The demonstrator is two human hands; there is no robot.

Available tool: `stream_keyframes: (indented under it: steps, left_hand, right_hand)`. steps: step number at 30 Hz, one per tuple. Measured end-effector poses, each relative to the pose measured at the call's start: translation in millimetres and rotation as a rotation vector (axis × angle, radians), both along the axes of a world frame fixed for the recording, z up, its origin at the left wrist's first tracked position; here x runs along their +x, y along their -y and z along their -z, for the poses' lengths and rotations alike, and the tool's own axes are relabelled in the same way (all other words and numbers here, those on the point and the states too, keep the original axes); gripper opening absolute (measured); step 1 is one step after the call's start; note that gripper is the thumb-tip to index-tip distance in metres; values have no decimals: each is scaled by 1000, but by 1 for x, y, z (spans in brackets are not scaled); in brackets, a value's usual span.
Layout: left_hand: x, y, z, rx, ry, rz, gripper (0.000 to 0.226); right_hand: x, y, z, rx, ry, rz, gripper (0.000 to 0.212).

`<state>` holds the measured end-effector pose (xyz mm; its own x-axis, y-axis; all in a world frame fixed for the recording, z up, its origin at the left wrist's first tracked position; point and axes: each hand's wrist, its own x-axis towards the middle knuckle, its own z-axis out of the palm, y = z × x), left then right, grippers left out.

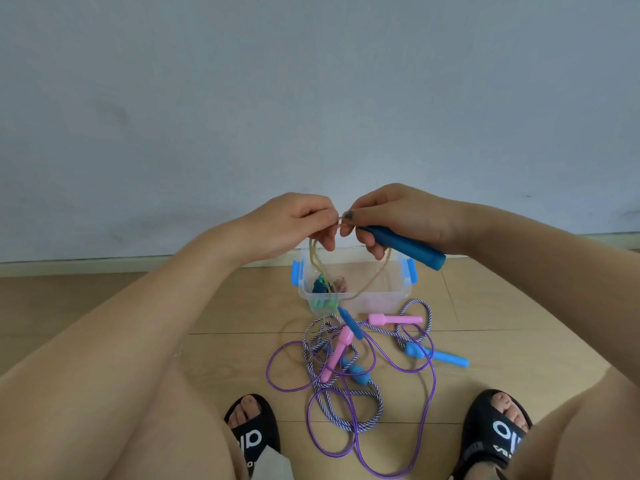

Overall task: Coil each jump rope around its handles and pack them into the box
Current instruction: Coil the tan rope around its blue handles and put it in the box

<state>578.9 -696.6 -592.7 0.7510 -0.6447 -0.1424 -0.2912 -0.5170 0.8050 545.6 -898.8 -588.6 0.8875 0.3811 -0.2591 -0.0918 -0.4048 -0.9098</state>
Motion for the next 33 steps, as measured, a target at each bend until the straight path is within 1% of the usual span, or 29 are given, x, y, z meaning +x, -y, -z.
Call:
stream_keyframes:
  steps: [2,3,4,5,7,8,9,10,11,12,13,14,16,17,19,21,22,24,26,27,28,29,32,33]
  left_hand:
    - [6,-11,-1,28,37,-26,27]
    - [12,-21,0,109,92,-51,26]
    - [20,-33,3,250,175,-91,26]
    - [27,-44,5,431,248,-149,26]
    - [36,-60,11,819,290,-223,25]
    - [37,-62,16,913,282,-221,24]
    - [35,-60,18,879,255,-212,24]
    - [31,-52,19,740,199,-205,29]
    - [23,-41,16,542,125,-194,34]
    - [15,-28,11,348,57,-157,35]
    - [7,-15,5,201,15,-97,32]
    - [2,-4,3,94,-3,-41,30]
    - [-2,4,0,-24,-7,2,28]
    - [-2,3,-1,-51,-9,1,27]
    - [5,-7,1,-11,27,-8,26]
    - [16,-23,5,146,118,-40,24]
    - [23,-32,8,249,155,-88,24]
    - [31,-46,13,434,151,-158,25]
    - [30,-43,16,557,172,-133,27]
    - [27,-36,16,576,200,-115,27]
    - [23,-28,16,554,221,-106,26]
    - [18,-21,15,486,209,-115,24]
    - [11,-6,11,203,89,-150,32]
    - [10,-4,11,141,75,-146,33]
  right_hand:
    - [0,6,0,-27,-9,4,28]
    - [0,10,1,-41,-16,6,28]
    - [0,14,3,-53,-25,11,28]
    - [0,18,4,-64,-33,19,28]
    - [0,23,5,-79,-43,36,28]
    - [-1,23,5,-78,-44,41,28]
    - [-1,22,4,-70,-44,44,28]
    - [-1,19,3,-57,-42,46,28]
    - [-1,16,2,-40,-39,46,28]
    - [-1,12,1,-20,-31,41,28]
    - [-1,8,0,0,-20,34,28]
    - [0,6,-1,14,-9,24,27]
    - [1,4,-3,26,0,8,26]
    - [1,4,-4,29,-7,2,26]
    - [0,6,-1,23,-29,-1,27]
    - [0,11,1,3,-41,16,28]
    - [1,14,2,-7,-47,26,29]
    - [2,17,3,-19,-69,31,29]
    - [1,16,3,-49,-69,19,27]
    - [1,14,4,-54,-64,16,27]
    - [1,12,5,-41,-65,19,26]
    - [1,10,4,-12,-73,27,26]
    - [3,8,1,83,-81,56,26]
    - [3,7,0,101,-78,61,27]
